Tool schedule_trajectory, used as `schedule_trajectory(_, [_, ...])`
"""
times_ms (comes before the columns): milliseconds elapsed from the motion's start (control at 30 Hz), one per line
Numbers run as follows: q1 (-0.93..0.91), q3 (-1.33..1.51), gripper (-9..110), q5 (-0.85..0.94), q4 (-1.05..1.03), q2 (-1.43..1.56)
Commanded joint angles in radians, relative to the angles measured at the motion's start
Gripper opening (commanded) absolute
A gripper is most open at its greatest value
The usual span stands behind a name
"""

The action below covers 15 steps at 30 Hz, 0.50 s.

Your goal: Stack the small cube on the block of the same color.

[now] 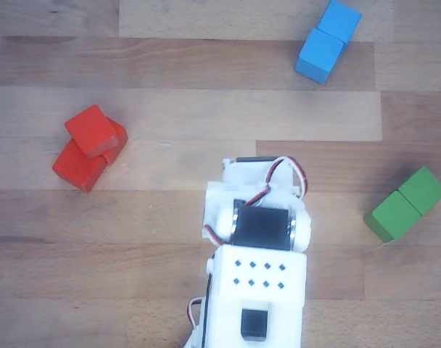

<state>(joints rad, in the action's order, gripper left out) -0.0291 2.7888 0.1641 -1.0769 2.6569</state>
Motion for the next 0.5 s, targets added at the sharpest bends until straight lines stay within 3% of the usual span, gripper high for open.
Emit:
schedule_trajectory(0, [0.037,0.072,0,-0.006,0.023,0.189])
schedule_trajectory(467, [0.035,0.216,0,-0.026,-0.13,0.575])
